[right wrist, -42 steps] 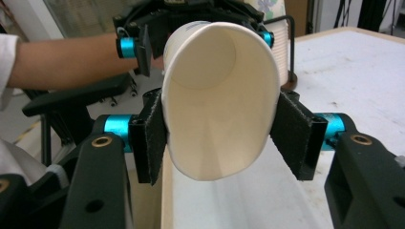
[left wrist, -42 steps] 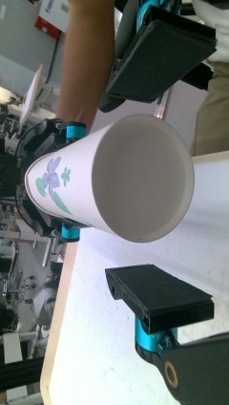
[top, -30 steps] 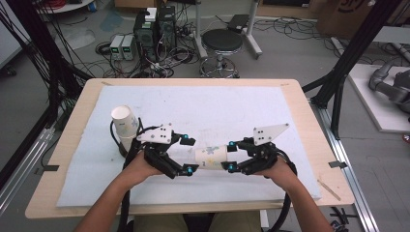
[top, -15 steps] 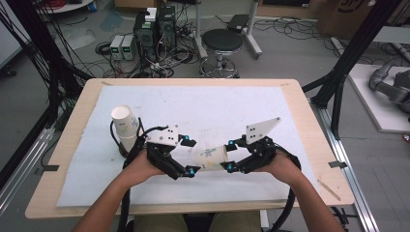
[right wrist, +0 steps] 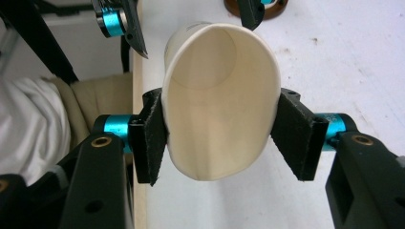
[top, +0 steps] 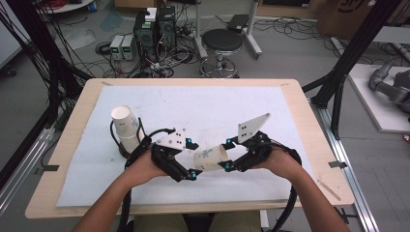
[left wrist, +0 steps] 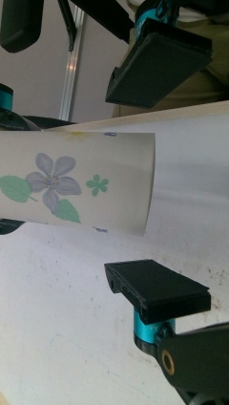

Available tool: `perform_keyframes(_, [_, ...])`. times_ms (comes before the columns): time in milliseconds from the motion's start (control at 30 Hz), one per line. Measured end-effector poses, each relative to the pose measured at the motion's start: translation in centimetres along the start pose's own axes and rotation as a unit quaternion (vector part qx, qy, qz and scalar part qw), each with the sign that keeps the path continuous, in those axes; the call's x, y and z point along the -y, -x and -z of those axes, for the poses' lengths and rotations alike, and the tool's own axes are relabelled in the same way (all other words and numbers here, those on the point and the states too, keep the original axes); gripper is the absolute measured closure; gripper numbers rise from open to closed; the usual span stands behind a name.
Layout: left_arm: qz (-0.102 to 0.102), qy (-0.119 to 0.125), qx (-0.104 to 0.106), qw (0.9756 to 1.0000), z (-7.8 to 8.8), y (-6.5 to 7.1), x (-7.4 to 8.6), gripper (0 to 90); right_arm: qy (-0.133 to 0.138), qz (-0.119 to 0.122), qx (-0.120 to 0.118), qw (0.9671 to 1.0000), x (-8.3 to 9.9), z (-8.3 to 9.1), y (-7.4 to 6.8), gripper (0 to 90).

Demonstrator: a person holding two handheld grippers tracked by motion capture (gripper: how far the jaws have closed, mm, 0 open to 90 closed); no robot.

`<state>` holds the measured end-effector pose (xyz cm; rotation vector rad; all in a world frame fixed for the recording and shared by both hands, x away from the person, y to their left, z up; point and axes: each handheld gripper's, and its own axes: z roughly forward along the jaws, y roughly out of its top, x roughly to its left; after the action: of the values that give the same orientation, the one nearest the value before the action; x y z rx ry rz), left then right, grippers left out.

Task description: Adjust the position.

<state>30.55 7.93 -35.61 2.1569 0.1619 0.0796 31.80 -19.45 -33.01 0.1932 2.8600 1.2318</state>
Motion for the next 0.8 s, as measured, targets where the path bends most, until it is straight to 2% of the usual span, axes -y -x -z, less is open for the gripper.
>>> perform_keyframes(333, [-0.002,-0.016,-0.002,0.9999,-0.8,-0.1,-0.1,18.8,-0.044,0.017,0.004,0.9989,-1.2,-0.5,-0.2,40.9])
perform_keyframes(800, [-0.005,-0.039,0.011,0.9992,-1.8,-0.1,-0.4,19.4,-0.080,0.031,-0.001,0.9963,-2.3,-1.5,-0.6,40.9])
